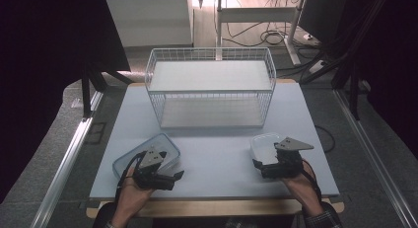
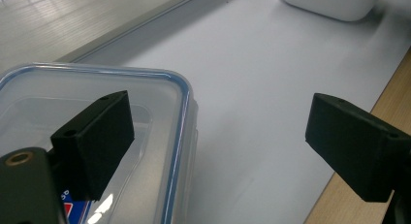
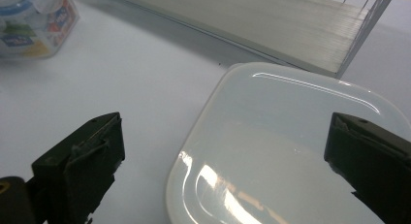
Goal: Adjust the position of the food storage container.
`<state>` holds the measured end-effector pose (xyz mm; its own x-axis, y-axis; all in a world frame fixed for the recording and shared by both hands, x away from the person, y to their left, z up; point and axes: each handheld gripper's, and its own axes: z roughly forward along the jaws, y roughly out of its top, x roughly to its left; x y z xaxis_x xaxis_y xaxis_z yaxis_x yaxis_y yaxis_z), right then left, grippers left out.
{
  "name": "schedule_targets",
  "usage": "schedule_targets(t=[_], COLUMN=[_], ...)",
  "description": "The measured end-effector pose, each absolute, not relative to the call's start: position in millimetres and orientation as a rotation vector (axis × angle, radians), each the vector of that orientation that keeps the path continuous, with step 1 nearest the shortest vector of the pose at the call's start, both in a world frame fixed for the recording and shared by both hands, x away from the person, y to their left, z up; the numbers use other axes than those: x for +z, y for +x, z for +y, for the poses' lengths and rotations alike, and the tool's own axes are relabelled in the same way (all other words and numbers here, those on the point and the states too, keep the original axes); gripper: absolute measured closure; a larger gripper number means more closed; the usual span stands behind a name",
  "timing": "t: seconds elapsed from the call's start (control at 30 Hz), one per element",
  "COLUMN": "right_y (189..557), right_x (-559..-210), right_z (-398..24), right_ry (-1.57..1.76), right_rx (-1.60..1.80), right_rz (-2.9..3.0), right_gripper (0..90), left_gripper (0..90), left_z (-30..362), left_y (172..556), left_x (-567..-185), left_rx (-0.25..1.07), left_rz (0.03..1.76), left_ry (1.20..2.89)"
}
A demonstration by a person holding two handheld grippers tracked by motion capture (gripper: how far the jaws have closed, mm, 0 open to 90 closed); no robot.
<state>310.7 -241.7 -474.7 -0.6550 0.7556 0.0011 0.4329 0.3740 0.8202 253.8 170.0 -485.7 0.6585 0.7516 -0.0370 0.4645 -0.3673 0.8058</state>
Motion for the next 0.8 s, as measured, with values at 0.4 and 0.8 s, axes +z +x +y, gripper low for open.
schedule_targets(t=[0.4,0.8], right_y=[310.9,311.6], right_x=[-475.0,-465.4], right_z=[-243.5,-242.3], right_ry=[1.036,1.066], right_rx=[1.086,1.077], right_rz=[2.316,2.312], right_gripper=[1.2,35.0], left_gripper=[3.2,4.3], left_z=[172.9,170.5], left_y=[256.0,254.4], left_x=[-485.0,-484.2], left_rx=[0.371,0.438], left_rz=[0.982,0.971], left_ry=[1.976,2.013])
